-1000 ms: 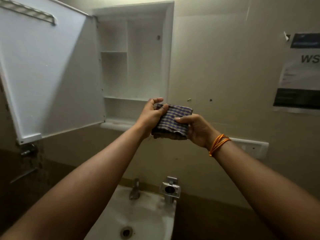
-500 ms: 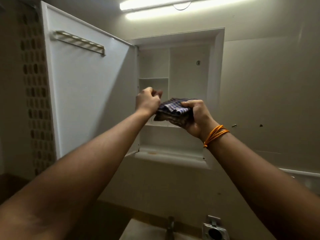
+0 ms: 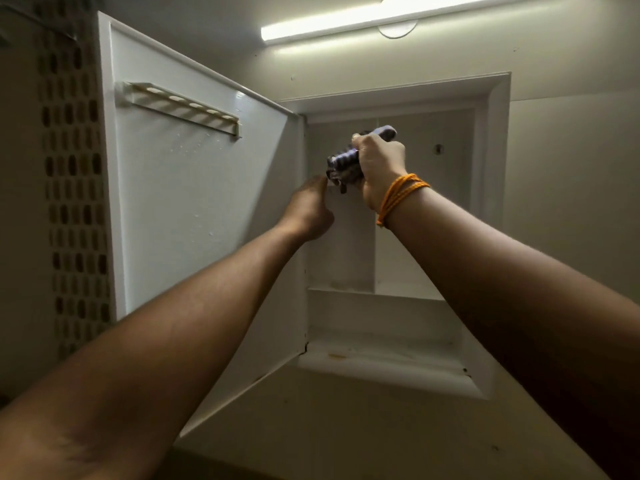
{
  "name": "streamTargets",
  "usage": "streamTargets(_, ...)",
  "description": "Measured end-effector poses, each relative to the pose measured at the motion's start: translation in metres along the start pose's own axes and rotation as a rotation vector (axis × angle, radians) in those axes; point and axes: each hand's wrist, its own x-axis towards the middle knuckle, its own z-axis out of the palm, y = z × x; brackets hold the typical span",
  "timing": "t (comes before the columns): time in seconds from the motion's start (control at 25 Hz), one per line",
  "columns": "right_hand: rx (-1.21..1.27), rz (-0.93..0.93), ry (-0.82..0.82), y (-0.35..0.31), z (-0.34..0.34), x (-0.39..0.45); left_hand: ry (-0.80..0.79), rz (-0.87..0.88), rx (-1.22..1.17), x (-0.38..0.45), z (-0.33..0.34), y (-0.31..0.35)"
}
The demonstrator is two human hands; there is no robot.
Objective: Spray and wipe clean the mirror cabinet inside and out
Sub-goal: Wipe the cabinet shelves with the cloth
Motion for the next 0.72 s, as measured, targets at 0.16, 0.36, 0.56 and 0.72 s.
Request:
streamTargets(0.16,-0.176,-0.001,0.025,0.015,0.029,0.041,-0.011,0.010,0.183,0.010,0.012,-0.001)
streamTargets(0.36,-0.461,-0.065,-0.040,0.029,0.044,0.078,0.073,0.059,0.339,0.013,0.019,-0.012)
streamTargets(0.56,-0.664,-0.206,-0.104,0.038,0.058,0.094,0.148,0.117,0.416,0.011,0.024,-0.018)
streamTargets(0.72,-0.722,-0.242,-0.144,0.040,0.061,0.097,0.197,0.140,0.396,0.014,0.027,-0.018)
